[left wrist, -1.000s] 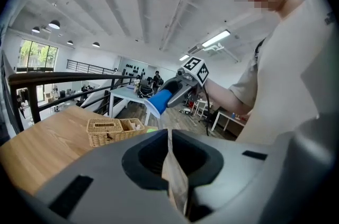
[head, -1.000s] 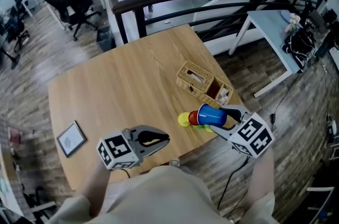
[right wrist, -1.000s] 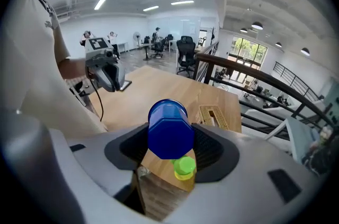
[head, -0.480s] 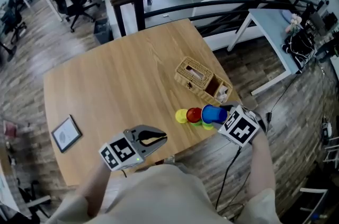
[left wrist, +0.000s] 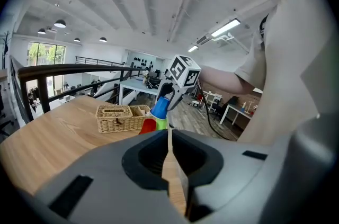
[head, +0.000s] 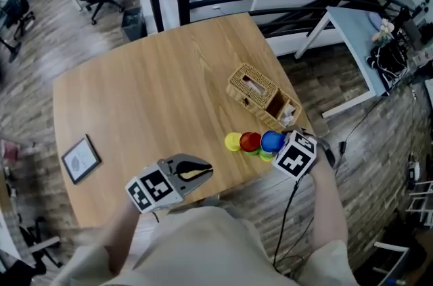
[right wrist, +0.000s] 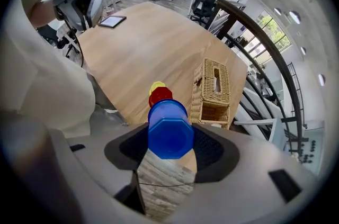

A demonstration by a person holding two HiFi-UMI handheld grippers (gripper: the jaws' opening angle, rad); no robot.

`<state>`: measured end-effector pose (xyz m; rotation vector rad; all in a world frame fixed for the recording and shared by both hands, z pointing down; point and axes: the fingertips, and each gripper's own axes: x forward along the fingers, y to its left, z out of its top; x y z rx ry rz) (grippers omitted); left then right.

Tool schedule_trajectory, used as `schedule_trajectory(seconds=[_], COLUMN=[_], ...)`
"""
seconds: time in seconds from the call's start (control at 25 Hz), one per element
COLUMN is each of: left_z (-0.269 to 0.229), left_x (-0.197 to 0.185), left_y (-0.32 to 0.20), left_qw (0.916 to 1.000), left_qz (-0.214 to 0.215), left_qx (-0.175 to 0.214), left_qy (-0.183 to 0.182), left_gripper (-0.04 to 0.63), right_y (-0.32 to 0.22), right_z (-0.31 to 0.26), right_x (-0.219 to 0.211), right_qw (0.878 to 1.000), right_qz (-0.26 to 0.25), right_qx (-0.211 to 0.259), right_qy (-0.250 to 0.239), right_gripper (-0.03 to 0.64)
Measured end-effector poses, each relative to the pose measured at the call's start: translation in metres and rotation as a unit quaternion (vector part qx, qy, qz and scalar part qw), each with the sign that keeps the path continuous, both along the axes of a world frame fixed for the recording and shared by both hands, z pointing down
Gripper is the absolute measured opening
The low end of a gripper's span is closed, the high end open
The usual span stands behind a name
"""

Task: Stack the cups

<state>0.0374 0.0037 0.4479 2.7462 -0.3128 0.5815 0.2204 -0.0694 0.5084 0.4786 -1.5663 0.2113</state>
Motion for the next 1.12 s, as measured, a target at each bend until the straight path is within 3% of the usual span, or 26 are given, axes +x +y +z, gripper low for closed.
schedule_trajectory(seconds=[0.28,0.68,1.12], left_z=[0.006,0.010,0.010], left_x=[0.000,0.000,-0.004], left_y=[-0.005,-0.005,-0.003], left_qw=[1.0000,0.9999,0.9998], left_qz=[-0.003,-0.003,-0.006], left_qx=[-0.005,-0.006,-0.007], left_qy=[-0.007,-0.013,-0.017], left_gripper=[0.038,0.038,0.038], right_y=[0.000,0.003,0.002], right_z=[0.011,0.015,0.014], right_x=[0.000,-0.016,-0.017], right_qw=[1.000,0.999,0.999], right_qz=[-0.009,-0.022,-0.001], right_qx=[-0.008,-0.016,-0.004], right_qy=[0.008,-0.021,-0.044], right_gripper=[0.262,0.262,0.295])
